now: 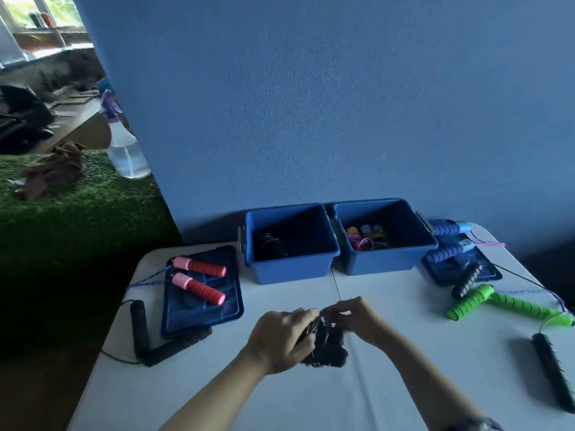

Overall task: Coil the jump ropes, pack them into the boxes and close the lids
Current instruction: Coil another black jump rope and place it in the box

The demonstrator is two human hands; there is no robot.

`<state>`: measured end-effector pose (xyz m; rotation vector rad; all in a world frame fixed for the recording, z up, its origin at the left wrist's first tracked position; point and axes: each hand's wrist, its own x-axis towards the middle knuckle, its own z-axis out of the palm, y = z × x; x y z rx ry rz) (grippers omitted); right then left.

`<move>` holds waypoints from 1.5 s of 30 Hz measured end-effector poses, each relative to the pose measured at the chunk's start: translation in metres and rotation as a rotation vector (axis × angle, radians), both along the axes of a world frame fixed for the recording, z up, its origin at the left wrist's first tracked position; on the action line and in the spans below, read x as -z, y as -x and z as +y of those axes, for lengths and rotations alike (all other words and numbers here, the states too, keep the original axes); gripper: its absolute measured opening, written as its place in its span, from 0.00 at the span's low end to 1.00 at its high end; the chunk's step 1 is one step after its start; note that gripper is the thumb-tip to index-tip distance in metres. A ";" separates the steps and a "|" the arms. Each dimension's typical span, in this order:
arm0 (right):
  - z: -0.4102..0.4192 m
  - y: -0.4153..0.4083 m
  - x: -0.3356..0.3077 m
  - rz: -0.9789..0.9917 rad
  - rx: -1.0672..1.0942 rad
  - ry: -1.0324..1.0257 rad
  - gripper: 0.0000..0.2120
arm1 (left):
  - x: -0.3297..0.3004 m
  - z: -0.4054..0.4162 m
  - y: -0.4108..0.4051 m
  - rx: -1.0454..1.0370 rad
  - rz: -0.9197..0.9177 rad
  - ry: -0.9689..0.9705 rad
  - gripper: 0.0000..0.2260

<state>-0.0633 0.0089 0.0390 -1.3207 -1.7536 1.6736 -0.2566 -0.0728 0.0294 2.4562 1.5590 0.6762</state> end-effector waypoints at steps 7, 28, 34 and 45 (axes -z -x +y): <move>0.005 0.003 -0.001 0.072 0.096 0.153 0.06 | 0.002 0.000 -0.005 -0.208 0.025 0.044 0.23; -0.028 0.046 0.019 0.076 0.195 0.001 0.38 | 0.012 0.034 -0.021 -0.680 -0.829 0.506 0.21; -0.030 0.047 0.016 -0.103 0.126 -0.229 0.36 | 0.016 0.035 -0.023 -0.687 -0.818 0.460 0.23; 0.015 0.059 -0.002 -0.095 0.209 -0.232 0.20 | 0.001 0.071 -0.005 -0.640 -0.845 0.465 0.28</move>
